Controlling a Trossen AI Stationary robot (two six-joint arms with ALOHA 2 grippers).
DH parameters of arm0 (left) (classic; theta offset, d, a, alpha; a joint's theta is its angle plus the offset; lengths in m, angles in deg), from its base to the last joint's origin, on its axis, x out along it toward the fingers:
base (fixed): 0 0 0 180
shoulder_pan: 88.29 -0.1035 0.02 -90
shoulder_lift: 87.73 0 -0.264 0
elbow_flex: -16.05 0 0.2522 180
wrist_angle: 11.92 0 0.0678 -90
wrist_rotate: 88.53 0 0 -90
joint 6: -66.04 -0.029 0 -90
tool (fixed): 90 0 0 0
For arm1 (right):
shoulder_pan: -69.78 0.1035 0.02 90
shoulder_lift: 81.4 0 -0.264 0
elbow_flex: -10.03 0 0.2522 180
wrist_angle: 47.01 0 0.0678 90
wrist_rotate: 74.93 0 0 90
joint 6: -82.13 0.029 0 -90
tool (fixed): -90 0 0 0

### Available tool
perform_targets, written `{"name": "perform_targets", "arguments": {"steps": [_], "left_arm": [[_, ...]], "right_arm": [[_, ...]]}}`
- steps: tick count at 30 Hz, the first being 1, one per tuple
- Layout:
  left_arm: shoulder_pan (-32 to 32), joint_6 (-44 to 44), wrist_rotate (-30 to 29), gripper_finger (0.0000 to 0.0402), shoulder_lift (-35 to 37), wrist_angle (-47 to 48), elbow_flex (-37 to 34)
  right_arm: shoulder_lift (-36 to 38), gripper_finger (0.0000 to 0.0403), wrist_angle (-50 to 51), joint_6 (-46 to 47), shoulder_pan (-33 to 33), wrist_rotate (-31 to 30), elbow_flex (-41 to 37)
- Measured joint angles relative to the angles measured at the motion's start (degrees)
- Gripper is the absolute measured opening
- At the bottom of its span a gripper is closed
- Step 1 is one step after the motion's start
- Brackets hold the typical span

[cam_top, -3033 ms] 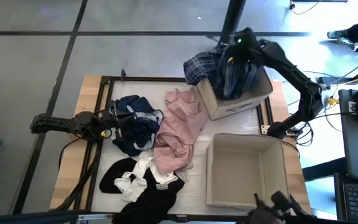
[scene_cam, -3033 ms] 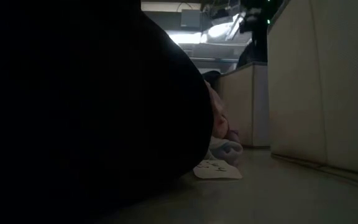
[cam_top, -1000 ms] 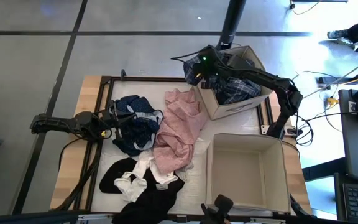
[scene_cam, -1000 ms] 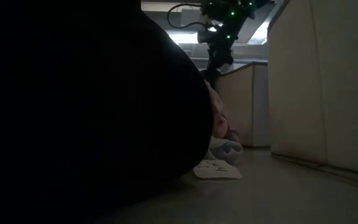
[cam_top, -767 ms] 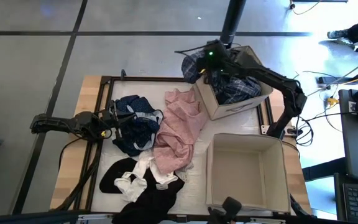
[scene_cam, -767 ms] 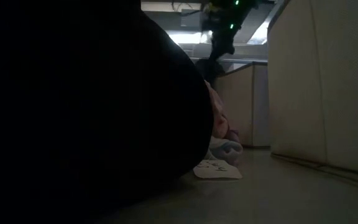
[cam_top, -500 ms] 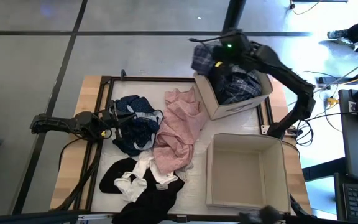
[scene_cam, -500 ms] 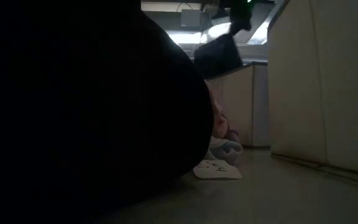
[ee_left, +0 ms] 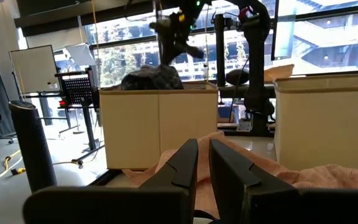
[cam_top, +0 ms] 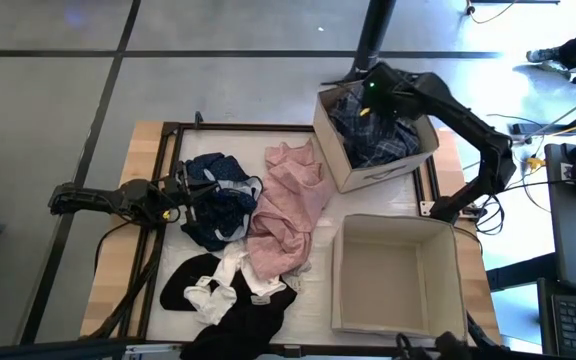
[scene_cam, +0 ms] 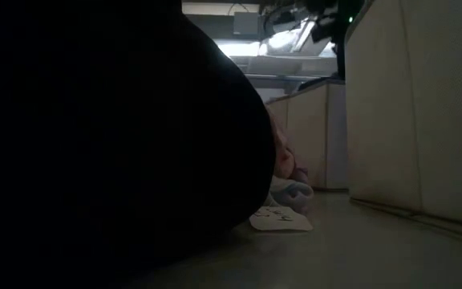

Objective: Sort clothes
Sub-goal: Put the blue checkered polo shirt into the top laundry organizer, then adjust the top laundry organizer

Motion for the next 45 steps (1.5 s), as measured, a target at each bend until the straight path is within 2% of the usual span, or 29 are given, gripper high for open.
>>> {"name": "perform_targets", "arguments": {"steps": [4,8,14,16,18,22,27,34,38,45], "left_arm": [[0.00,0.01,-0.01,0.0031,0.00,-0.03,0.00],[0.00,0.02,0.00,0.0031,-0.01,-0.04,0.00],[0.00,0.02,0.01,0.0031,-0.01,-0.04,0.00],[-0.01,0.02,0.01,0.0031,0.00,-0.04,0.00],[-0.01,0.02,-0.01,0.0031,-0.01,-0.02,0.00],[0.01,0.43,0.01,0.0031,-0.02,0.04,0.00],[0.00,0.08,-0.01,0.0031,-0.02,0.14,0.00],[0.01,0.48,0.01,0.0031,-0.02,0.90,0.00],[0.01,0.40,0.01,0.0031,-0.02,0.88,0.00],[-0.01,0.80,0.00,0.0031,-0.02,0.83,0.00]], "right_arm": [[-0.08,0.0037,-3.29,-0.34,0.11,1.54,-4.03],[-0.08,0.0097,-1.19,-1.24,0.13,3.79,-2.92],[-0.03,0.0185,13.24,0.99,0.20,15.72,4.76],[0.85,0.0204,12.70,1.77,0.33,20.45,5.33],[1.95,0.0215,12.69,2.43,1.64,22.38,4.76],[2.83,0.0220,12.97,3.73,4.92,16.94,0.94],[4.15,0.0220,13.16,5.51,7.65,13.99,-7.14],[10.03,0.0221,13.14,9.99,4.67,2.50,-20.03],[13.65,0.0221,13.14,10.52,1.69,1.41,-21.53],[16.02,0.0221,13.10,11.67,-1.01,5.22,-23.38]]}}
